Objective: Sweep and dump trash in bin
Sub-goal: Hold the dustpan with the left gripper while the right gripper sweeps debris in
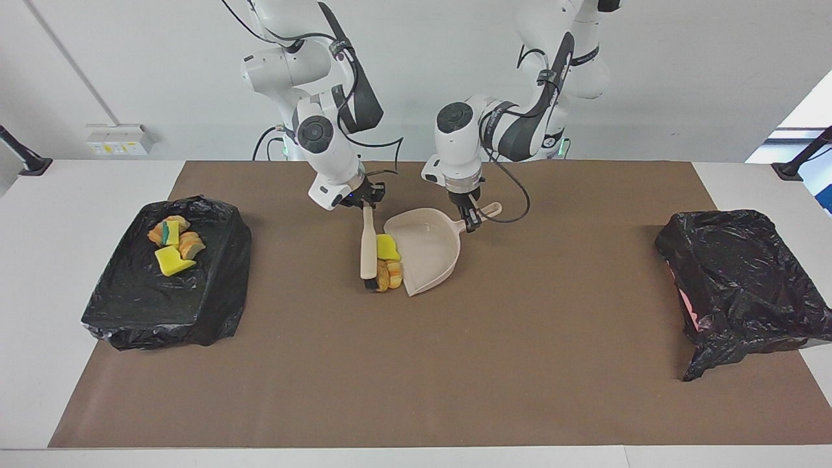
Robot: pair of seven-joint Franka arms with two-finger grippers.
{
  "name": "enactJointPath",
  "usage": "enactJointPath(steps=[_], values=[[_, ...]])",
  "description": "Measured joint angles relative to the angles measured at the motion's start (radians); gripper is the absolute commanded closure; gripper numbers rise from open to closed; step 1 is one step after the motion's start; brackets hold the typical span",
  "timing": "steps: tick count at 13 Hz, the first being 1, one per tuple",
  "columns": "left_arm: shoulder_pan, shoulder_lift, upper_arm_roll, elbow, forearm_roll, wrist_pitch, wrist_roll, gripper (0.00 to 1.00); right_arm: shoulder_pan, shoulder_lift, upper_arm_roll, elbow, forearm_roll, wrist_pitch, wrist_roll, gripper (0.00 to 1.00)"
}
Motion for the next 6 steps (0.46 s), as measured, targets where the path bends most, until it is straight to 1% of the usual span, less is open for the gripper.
enactJointPath(steps=[2,3,5,6], values=[[0.0,-0.004,0.001,-0.01,0.0,0.012,0.0,1.0,0.024,0.016,0.001,0.035,0.093,0.0,0.0,1.0],[0.0,-0.005,0.001,-0.011,0.0,0.015,0.0,1.0,0.027,0.022,0.001,0.055,0.114,-0.007,0.0,1.0],[0.002,-0.005,0.003,-0.013,-0.001,0.021,0.001,1.0,0.019,0.024,-0.009,0.112,0.116,-0.084,0.0,1.0],[0.003,-0.005,0.004,-0.014,-0.001,0.023,0.002,1.0,0.002,0.022,-0.017,0.147,0.094,-0.134,0.0,1.0]])
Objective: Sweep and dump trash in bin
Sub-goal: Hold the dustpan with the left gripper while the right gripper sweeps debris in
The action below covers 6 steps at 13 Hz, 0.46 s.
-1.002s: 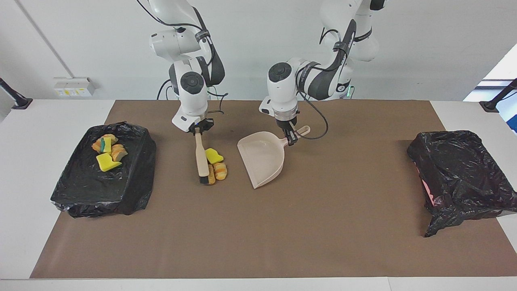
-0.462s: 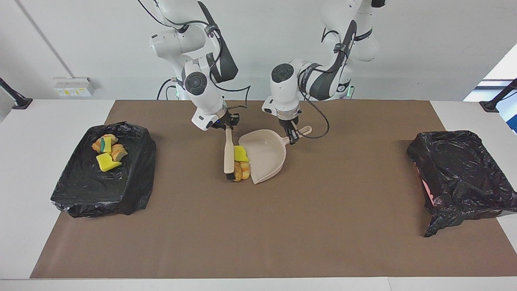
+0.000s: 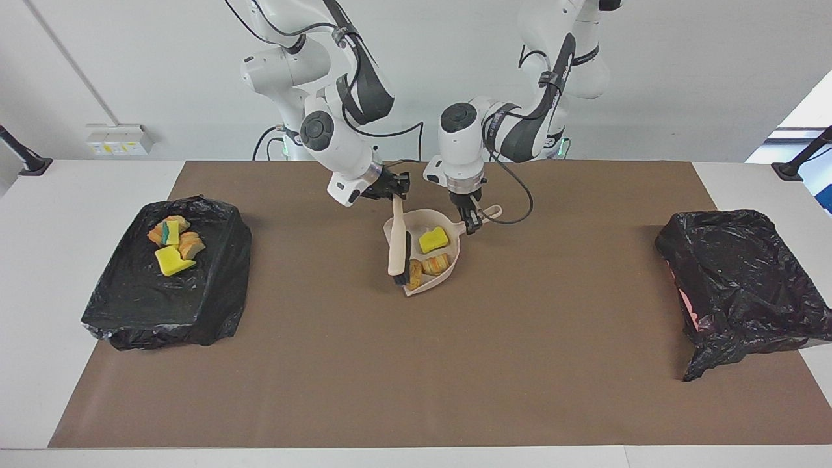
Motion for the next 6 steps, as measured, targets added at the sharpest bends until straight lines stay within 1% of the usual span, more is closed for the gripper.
enactJointPath(steps=[2,3,6], values=[[0.007,0.0,0.001,-0.001,0.0,0.002,0.013,1.0,-0.059,-0.004,-0.006,0.074,-0.109,-0.097,0.0,1.0],[0.015,0.0,0.001,-0.001,0.0,0.003,0.036,1.0,-0.082,-0.006,-0.007,0.1,-0.174,-0.126,-0.003,1.0],[0.051,0.0,0.004,-0.002,0.0,0.011,0.164,1.0,-0.088,-0.003,-0.002,0.107,-0.39,-0.131,-0.012,1.0]])
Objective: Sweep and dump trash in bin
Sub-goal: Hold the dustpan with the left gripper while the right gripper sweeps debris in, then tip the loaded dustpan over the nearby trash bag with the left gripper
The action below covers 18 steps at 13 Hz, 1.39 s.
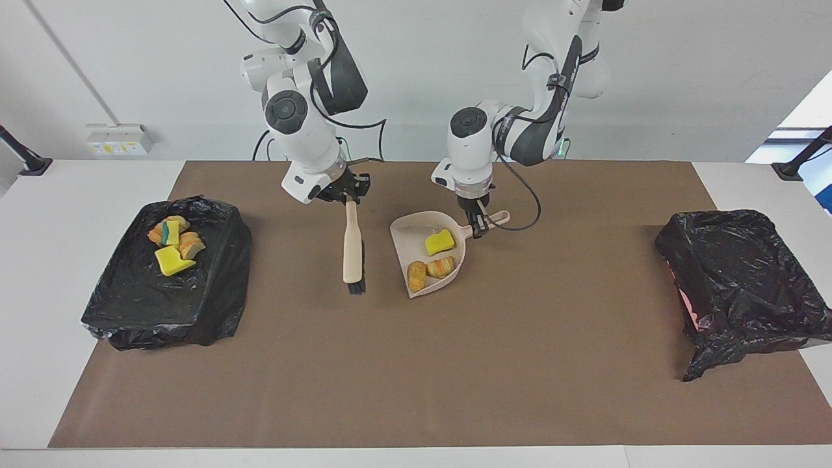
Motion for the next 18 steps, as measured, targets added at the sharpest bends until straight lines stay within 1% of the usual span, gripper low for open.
enactJointPath(steps=[2,4,6,8,11,12,15,18], values=[[0.018,0.0,0.002,0.0,0.0,0.0,0.054,1.0,0.005,0.008,0.004,-0.005,-0.043,0.0,0.024,1.0],[0.035,-0.004,0.003,0.0,0.0,-0.002,0.068,1.0,0.027,0.009,0.007,-0.006,-0.045,0.0,0.121,1.0],[0.06,-0.011,0.004,0.0,0.0,-0.016,0.078,1.0,0.077,0.001,0.015,-0.022,-0.034,0.0,0.224,1.0],[0.094,-0.022,0.005,0.0,0.0,-0.03,0.09,1.0,0.112,-0.032,0.021,-0.075,0.002,0.0,0.257,1.0],[0.176,-0.057,0.007,-0.001,0.0,-0.05,0.175,1.0,0.185,-0.105,0.025,-0.168,0.073,0.002,0.315,1.0],[0.204,-0.068,0.008,-0.001,0.0,-0.052,0.204,1.0,0.219,-0.118,0.026,-0.193,0.088,0.019,0.343,1.0],[0.29,-0.1,0.008,-0.001,-0.007,-0.052,0.313,1.0,0.328,-0.121,0.029,-0.258,0.1,0.13,0.469,1.0],[0.439,-0.141,0.009,0.001,-0.048,-0.051,0.496,1.0,0.394,-0.111,0.029,-0.318,0.111,0.231,0.514,1.0]])
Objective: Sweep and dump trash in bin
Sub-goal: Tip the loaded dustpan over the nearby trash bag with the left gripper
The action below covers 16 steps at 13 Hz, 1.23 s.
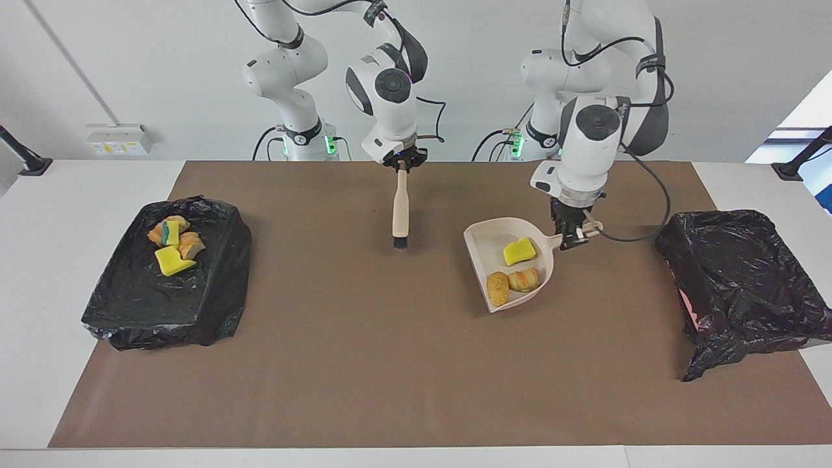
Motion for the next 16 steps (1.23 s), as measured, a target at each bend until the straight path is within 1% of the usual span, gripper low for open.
enactJointPath(steps=[2,4,5,6,7,8,10,13,14,16], values=[[0.115,-0.028,0.004,0.005,-0.023,0.001,0.12,1.0,0.017,0.018,-0.001,-0.017,0.001,0.048,0.0,1.0],[0.206,-0.047,0.009,0.018,-0.058,0.002,0.206,1.0,0.031,0.045,0.0,-0.036,0.002,0.112,0.002,1.0],[0.253,-0.049,0.01,0.032,-0.076,0.004,0.243,1.0,0.033,0.055,-0.001,-0.039,0.002,0.117,0.002,0.87],[0.305,-0.045,0.011,0.061,-0.114,0.006,0.309,1.0,0.034,0.059,-0.001,-0.04,0.002,0.119,0.002,0.57],[0.36,-0.034,0.013,0.099,-0.144,0.006,0.379,1.0,0.034,0.059,-0.001,-0.04,0.002,0.121,0.002,0.02],[0.411,-0.02,0.015,0.136,-0.155,0.005,0.43,1.0,0.034,0.059,-0.001,-0.04,0.002,0.121,0.002,0.0],[0.49,0.01,0.017,0.19,-0.156,0.005,0.514,1.0,0.034,0.059,-0.001,-0.036,0.002,0.13,0.002,0.0],[0.591,0.071,0.019,0.293,-0.138,0.005,0.606,1.0,0.024,0.058,-0.011,0.011,-0.005,0.128,-0.011,0.0],[0.62,0.097,0.019,0.338,-0.114,0.004,0.625,1.0,0.001,0.056,-0.014,0.039,-0.021,0.105,-0.018,0.0],[0.656,0.145,0.019,0.411,-0.043,0.003,0.654,1.0,-0.061,0.049,-0.02,0.114,-0.068,0.009,-0.026,0.0]])
